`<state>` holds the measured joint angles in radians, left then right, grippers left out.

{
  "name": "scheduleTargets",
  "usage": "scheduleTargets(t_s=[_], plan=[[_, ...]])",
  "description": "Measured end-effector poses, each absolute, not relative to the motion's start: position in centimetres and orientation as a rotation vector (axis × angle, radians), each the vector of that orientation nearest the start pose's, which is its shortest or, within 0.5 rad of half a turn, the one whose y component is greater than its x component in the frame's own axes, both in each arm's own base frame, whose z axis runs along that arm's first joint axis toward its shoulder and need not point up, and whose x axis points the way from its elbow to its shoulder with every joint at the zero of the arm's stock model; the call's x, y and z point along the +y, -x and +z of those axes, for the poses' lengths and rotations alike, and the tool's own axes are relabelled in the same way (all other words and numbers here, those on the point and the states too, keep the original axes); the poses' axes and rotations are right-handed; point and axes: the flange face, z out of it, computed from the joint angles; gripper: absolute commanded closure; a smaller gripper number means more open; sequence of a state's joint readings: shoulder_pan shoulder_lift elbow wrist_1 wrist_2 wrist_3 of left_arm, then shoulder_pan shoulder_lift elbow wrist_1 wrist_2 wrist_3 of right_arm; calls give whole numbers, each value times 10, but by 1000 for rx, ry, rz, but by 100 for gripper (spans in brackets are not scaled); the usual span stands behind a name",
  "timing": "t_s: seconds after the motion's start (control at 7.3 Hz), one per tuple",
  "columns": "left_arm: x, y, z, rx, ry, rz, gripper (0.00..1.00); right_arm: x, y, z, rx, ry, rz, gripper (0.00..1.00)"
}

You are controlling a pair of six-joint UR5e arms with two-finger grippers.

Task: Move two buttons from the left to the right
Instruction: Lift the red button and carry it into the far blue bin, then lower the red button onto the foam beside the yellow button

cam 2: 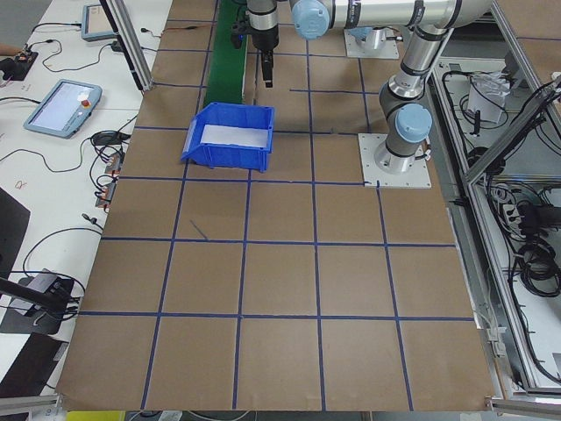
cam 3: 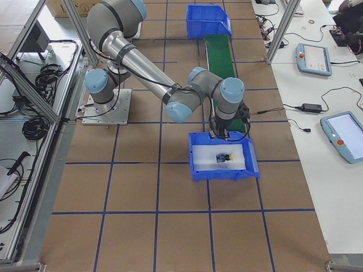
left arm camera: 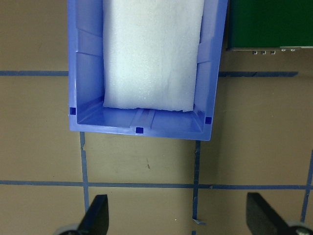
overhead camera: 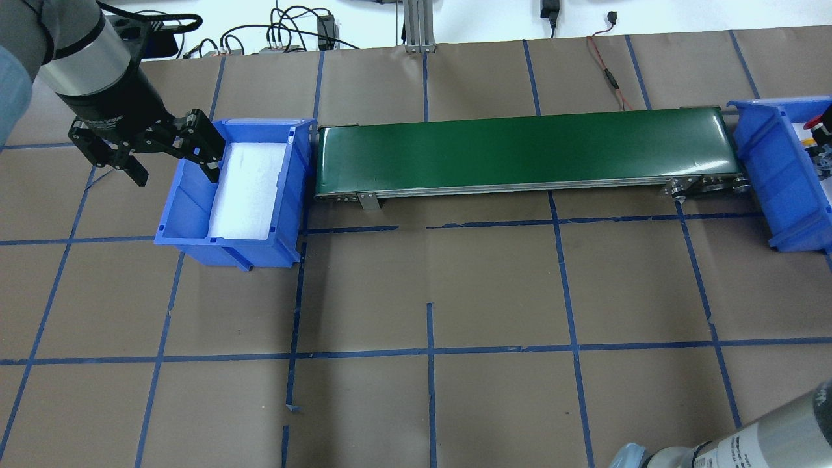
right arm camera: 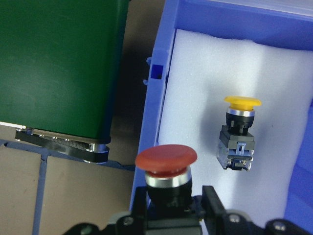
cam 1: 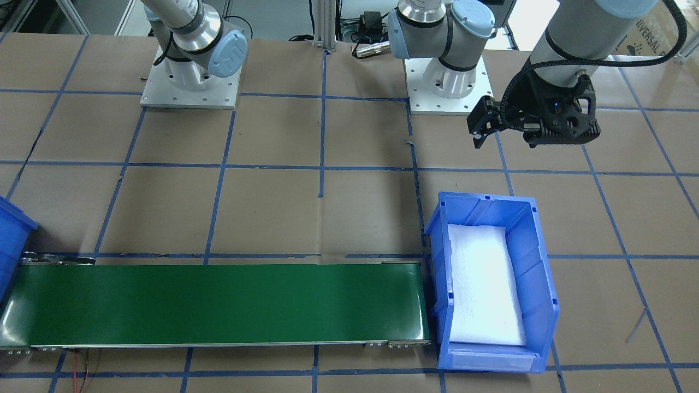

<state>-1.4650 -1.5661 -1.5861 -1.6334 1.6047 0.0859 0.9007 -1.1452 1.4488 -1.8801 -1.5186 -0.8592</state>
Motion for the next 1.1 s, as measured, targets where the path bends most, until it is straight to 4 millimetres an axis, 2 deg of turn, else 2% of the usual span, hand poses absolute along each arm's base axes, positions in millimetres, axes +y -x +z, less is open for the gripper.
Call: scheduleTargets(t_s=[0.14,0.41,1.1], plan=[[-493,78,477,3113,29,118,0,-598,304,322,3097,300,-70,96],[-493,78,477,3113,29,118,0,-594,323,314,3104,295,-80,96],[-493,78,477,3113,28,118,0,-592,351,289,3122,289,-92,96]])
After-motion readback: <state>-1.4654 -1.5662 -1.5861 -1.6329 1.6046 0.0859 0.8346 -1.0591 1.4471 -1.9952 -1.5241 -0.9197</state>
